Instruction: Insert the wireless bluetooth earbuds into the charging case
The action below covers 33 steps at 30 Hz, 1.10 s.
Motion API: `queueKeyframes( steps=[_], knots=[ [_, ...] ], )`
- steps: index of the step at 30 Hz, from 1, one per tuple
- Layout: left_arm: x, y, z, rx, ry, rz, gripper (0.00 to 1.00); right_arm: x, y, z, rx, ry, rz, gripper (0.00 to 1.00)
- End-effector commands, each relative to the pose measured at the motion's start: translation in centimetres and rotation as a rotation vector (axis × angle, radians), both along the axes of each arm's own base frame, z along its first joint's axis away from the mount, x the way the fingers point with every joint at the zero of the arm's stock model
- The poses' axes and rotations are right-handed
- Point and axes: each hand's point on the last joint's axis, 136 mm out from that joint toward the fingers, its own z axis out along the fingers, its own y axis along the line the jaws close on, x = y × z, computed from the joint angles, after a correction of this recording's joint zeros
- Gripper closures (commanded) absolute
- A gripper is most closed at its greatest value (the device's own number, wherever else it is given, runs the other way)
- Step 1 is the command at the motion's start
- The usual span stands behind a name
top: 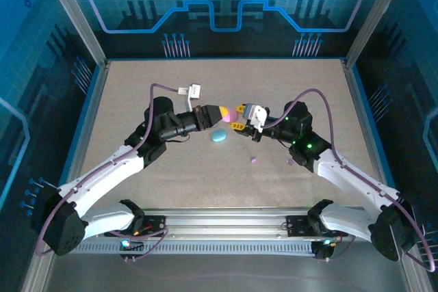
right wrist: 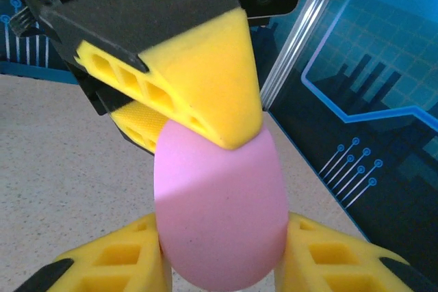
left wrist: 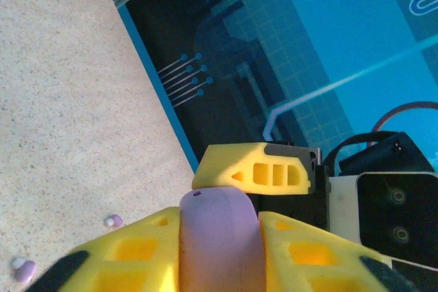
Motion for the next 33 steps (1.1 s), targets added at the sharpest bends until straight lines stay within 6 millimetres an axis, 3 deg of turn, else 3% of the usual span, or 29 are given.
queueKeyframes(
  steps=[1, 7, 15, 30, 33],
  knots=[
    [-0.8, 0.1, 0.8, 0.017, -0.089, -0.028, 0.56, -1.2, 0.3, 1.4, 0.008, 0.057, 0.091, 0.67],
    [-1.8, 0.6, 0.9, 0.151, -0.342, -0.053, 0.37, -2.8, 0.7, 0.9, -0.025, 0.264, 0.21, 0.67],
    [-5.2, 0.7, 1.3, 0.267, -0.876, -0.152, 0.36, -4.7, 1.1, 1.4, -0.053, 0.488, 0.386, 0.67],
    [-5.9, 0.4, 1.2, 0.263, -0.887, -0.205, 0.51, -5.0, 1.6, 2.2, -0.056, 0.533, 0.459, 0.68],
    [-6.0, 0.2, 0.9, 0.268, -0.877, -0.223, 0.48, -4.9, 1.6, 2.4, -0.052, 0.524, 0.455, 0.68]
  ],
)
